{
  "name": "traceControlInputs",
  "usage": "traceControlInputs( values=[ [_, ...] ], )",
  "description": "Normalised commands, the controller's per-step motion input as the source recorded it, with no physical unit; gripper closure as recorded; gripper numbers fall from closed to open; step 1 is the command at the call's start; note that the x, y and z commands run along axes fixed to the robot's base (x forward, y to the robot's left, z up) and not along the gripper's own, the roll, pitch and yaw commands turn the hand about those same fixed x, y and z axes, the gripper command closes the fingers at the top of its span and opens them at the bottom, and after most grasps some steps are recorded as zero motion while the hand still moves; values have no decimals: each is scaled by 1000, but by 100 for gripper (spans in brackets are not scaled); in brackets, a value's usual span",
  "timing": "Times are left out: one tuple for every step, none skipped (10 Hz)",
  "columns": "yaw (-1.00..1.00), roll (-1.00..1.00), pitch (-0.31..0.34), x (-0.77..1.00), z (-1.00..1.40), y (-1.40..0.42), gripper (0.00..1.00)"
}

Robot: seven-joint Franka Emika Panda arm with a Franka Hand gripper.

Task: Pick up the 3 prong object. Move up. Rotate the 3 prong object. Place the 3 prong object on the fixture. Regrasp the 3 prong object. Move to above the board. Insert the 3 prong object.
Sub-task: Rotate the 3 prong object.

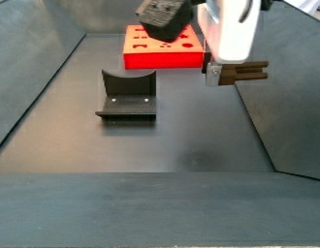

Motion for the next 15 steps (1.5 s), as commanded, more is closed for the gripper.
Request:
traceControlInputs(
  values=[
    [-1000, -11, -1, -12, -4, 15, 100],
    [-1000, -12, -1, -12, -4, 15, 100],
    [-1000, -12, -1, -12, -4, 15, 100],
    [-1000, -13, -1, -12, -4, 15, 100],
    [-1000, -13, -1, -13, -4, 15, 100],
    [-1000, -14, -1, -13, -4, 15, 100],
    [-1000, -15, -1, -13, -4, 15, 100],
    [-1000, -16, -1, -13, -4, 15, 100],
    [-1000, -17, -1, -13, -4, 15, 100],
    [-1000, -19, -1, -13, -4, 15, 100],
    [-1000, -20, -1, -13, -4, 15, 100],
    [-1000, -22, -1, -13, -4, 15, 100],
    [-1000, -24, -1, -13, -4, 15, 100],
    [-1000, -27, -1, -13, -4, 15, 100],
    [-1000, -29, -1, -13, -4, 15, 100]
  ],
)
